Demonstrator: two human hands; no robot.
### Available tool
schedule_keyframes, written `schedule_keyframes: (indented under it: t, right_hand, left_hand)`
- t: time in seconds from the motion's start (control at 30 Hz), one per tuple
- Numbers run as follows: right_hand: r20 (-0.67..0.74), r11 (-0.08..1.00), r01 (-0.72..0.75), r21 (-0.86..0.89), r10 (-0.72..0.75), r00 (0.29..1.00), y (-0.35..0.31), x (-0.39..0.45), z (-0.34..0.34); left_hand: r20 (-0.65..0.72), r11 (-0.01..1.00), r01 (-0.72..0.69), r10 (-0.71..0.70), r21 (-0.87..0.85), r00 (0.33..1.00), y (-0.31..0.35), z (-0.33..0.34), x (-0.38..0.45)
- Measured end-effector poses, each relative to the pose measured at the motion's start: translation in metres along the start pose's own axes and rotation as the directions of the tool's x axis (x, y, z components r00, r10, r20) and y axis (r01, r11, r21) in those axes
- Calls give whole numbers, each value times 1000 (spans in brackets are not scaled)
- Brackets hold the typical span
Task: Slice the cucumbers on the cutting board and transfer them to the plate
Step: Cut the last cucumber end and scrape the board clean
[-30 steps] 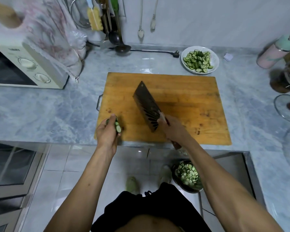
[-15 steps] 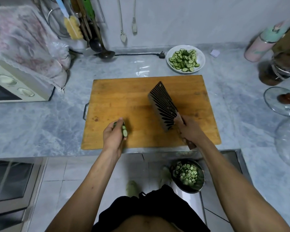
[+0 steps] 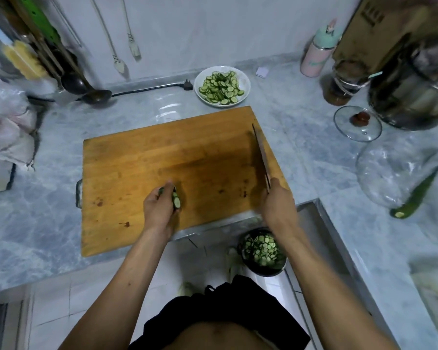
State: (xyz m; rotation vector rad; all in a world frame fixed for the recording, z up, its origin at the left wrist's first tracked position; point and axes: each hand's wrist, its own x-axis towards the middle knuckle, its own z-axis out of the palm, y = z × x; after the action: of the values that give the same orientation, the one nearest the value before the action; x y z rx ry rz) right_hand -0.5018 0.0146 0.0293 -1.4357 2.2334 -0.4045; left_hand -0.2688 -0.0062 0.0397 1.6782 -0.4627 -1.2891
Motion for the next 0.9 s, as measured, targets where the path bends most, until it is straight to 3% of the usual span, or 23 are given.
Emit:
schedule_keyframes:
  t: [0.17, 0.3, 0.37, 0.47, 0.6, 0.7, 0.8, 0.9]
  right_hand:
    - [61, 999, -3, -39, 5, 998, -29, -15, 28]
    - [202, 960, 241, -144, -210, 957, -67, -34, 57]
    - [250, 956, 289, -58, -266, 931, -78, -39, 60]
    - [184, 960, 272, 69, -280, 942, -81, -33, 51]
    - [60, 987, 160, -14, -159, 985, -66, -8, 37]
    - [82, 993, 98, -72, -92, 992, -62, -2, 42]
    - [200, 947, 259, -189, -222, 955, -68, -15, 61]
    - [273, 913, 396, -95, -359, 892, -73, -27, 68]
  left_hand:
    - [-8, 999, 29, -29, -39, 1000, -5, -7, -2]
    - [-35, 998, 34, -36, -54, 999, -8, -17, -2]
    - [-42, 998, 33, -36, -61, 998, -7, -23, -2]
    - [-58, 996, 30, -34, -78, 998, -5, -31, 3]
    - [-108, 997, 17, -24, -73, 994, -3, -43, 12]
    - [-144, 997, -2, -9, -75, 990, -6, -50, 18]
    - [-167, 998, -10, -1, -63, 986, -8, -50, 21]
    - [-175, 999, -4, -4, -42, 985, -12, -47, 24]
